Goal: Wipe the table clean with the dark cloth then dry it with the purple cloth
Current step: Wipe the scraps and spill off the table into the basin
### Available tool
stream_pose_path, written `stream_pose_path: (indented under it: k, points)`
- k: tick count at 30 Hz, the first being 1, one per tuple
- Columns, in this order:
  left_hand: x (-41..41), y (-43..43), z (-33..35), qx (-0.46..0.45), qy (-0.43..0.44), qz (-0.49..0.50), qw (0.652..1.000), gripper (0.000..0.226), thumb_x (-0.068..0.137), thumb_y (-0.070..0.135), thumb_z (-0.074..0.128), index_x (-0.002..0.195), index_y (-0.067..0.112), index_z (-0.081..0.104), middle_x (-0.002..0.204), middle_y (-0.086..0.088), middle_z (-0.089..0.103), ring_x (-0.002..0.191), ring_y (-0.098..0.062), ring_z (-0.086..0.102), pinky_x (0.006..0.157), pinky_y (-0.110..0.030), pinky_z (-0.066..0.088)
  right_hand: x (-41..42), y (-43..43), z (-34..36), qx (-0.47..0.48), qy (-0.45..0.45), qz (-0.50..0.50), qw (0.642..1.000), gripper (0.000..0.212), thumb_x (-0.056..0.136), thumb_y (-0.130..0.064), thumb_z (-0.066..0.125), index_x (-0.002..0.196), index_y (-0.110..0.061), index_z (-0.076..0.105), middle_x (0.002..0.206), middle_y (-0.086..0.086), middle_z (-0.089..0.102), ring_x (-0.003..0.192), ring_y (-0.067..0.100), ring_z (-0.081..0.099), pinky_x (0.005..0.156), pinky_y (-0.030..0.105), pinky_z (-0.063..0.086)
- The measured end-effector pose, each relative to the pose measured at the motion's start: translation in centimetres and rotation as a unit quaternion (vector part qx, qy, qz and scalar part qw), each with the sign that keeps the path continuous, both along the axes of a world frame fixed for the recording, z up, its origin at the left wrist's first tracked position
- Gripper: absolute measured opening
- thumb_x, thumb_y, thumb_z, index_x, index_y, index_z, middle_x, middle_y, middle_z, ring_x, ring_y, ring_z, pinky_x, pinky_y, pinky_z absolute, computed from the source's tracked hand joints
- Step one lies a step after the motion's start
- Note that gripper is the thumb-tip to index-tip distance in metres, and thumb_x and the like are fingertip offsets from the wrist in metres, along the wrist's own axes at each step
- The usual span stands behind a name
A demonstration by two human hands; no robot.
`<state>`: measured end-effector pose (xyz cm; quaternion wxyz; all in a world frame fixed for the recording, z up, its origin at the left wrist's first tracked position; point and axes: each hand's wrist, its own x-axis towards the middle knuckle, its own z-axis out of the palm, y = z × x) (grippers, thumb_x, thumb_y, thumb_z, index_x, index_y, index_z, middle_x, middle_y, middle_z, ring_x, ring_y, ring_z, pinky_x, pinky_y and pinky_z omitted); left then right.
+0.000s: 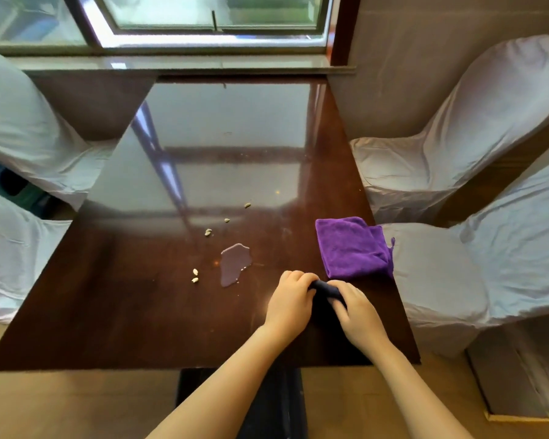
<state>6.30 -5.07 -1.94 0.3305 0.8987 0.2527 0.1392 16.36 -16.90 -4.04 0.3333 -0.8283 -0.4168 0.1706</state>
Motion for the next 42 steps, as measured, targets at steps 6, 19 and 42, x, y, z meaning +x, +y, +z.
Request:
stream_pose_path:
  k: [6,19,42]
  points:
    - [-2.0,6.3,2.2,0.006,-0.009,0.036,0.999,0.027,0.089,0.016,0.053,0.116,0.014,0.057,0.115,-0.006,0.062,0.110,-0.022,0.047,0.093,-0.025,0.033,-0.7,6.3,2.3,0.039,0.038,0.046,0.997,0.022,0.092,-0.015,0.048,0.112,-0.020,0.055,0.107,0.001,0.061,0.095,0.010,0.054,0.077,0.011,0.038]
    - [-16.8,23.0,-4.3,0.063,0.184,0.301,0.934,0.054,0.093,0.037,0.044,0.142,0.026,0.025,0.154,-0.007,0.023,0.143,-0.023,0.015,0.115,-0.050,0.014,6.2,21.2,3.1,0.052,-0.070,-0.170,0.982,0.021,0.090,-0.015,0.050,0.106,-0.004,0.058,0.105,0.023,0.061,0.098,0.038,0.054,0.077,0.037,0.043]
    - [-19.3,23.5,-8.6,0.113,0.281,0.260,0.917,0.073,0.087,0.060,-0.003,0.138,0.023,0.035,0.147,-0.008,0.038,0.137,-0.028,0.029,0.107,-0.064,0.020,-4.4,35.0,-4.7,0.028,0.051,0.200,0.978,0.035,0.092,-0.015,0.050,0.127,-0.010,0.051,0.139,0.014,0.048,0.132,0.021,0.039,0.102,0.012,0.017]
